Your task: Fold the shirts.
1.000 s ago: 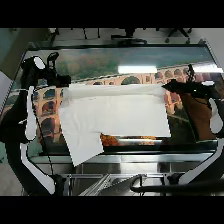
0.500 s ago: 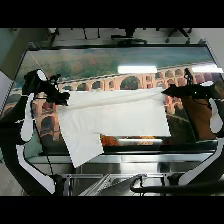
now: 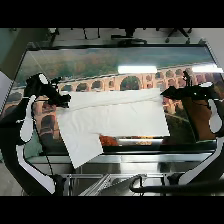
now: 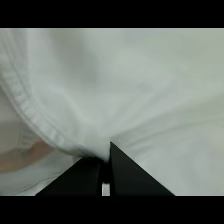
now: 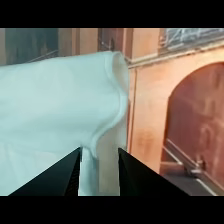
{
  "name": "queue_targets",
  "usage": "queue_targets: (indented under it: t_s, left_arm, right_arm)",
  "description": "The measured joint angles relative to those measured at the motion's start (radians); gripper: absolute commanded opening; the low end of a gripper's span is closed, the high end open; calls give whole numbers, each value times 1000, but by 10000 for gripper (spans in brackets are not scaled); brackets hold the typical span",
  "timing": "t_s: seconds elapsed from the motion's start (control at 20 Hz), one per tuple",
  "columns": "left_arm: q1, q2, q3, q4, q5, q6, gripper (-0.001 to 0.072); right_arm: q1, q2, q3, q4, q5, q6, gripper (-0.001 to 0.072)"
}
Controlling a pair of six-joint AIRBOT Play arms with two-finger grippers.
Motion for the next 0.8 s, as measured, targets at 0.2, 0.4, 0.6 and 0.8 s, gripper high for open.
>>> queue_targets:
  t_s: [0.2,0.4,0.6,0.8]
  left_arm:
    - [5,50,-1,-53,-21,0,605]
    - [36,167,-23,-68,-90,-8,605]
    - [90,378,-249,-75,-142,-15,605]
    - [135,634,-660,-76,-96,-16,605]
  right_arm:
    - [-22,61,0,-29,60,37,287]
    - [-84,177,-13,-106,142,107,303]
    - [-119,320,-198,-188,205,139,305]
    - [-129,450,-479,-239,142,150,501]
